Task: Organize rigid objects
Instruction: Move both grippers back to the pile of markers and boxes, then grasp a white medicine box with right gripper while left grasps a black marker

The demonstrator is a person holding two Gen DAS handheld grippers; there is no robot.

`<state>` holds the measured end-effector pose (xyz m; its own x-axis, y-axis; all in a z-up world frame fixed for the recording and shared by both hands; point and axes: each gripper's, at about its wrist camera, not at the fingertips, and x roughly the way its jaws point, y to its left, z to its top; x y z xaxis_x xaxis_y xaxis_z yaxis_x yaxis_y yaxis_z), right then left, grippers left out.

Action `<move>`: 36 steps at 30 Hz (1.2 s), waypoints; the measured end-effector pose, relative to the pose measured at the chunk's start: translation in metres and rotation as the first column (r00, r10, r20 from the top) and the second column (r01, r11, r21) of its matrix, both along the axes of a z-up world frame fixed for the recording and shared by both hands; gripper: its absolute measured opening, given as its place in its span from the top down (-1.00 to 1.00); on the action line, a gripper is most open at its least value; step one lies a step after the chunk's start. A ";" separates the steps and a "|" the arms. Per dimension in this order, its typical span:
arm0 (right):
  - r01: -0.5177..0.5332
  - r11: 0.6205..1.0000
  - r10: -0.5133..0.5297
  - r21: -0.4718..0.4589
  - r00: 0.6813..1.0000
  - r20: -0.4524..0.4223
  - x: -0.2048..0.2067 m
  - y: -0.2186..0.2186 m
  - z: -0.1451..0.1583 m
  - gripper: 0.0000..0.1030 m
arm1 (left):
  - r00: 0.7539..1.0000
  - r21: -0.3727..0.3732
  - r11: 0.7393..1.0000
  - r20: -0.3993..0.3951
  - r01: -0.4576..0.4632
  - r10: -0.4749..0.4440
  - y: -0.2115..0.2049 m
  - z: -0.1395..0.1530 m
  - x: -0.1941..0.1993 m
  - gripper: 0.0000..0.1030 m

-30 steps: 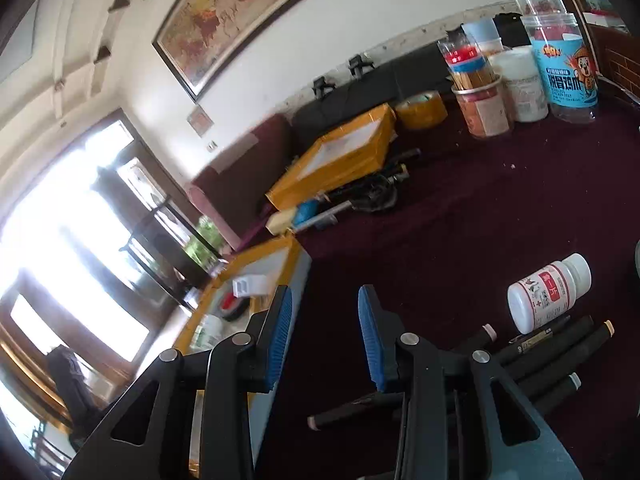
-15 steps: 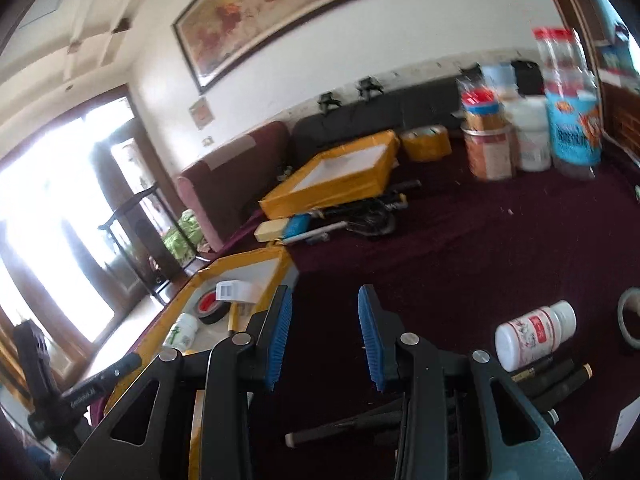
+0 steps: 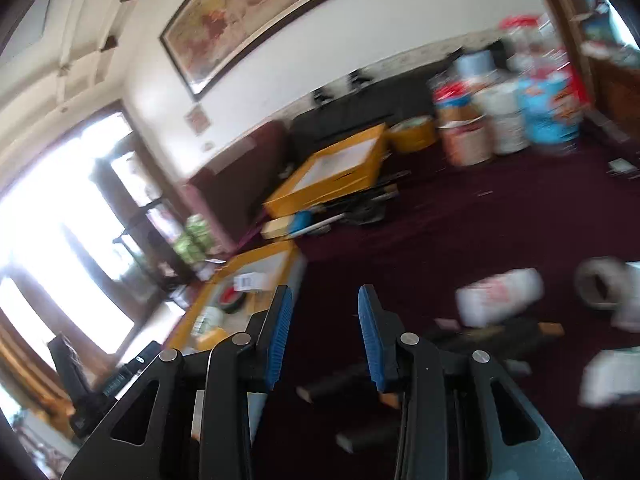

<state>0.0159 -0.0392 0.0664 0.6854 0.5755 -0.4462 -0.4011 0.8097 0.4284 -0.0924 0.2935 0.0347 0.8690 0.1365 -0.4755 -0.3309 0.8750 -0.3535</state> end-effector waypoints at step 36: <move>0.380 0.924 -0.379 -0.025 0.909 -0.175 -0.063 -0.185 -0.030 0.36 | 0.453 0.078 0.481 -0.492 0.873 -0.743 -0.300 -0.030 0.145 0.68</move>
<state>-0.0471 -0.2241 0.0364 0.7656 0.2922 -0.5731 0.0168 0.8815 0.4719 0.0525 -0.0070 0.0047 0.4278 -0.3594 -0.8294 0.5512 0.8309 -0.0758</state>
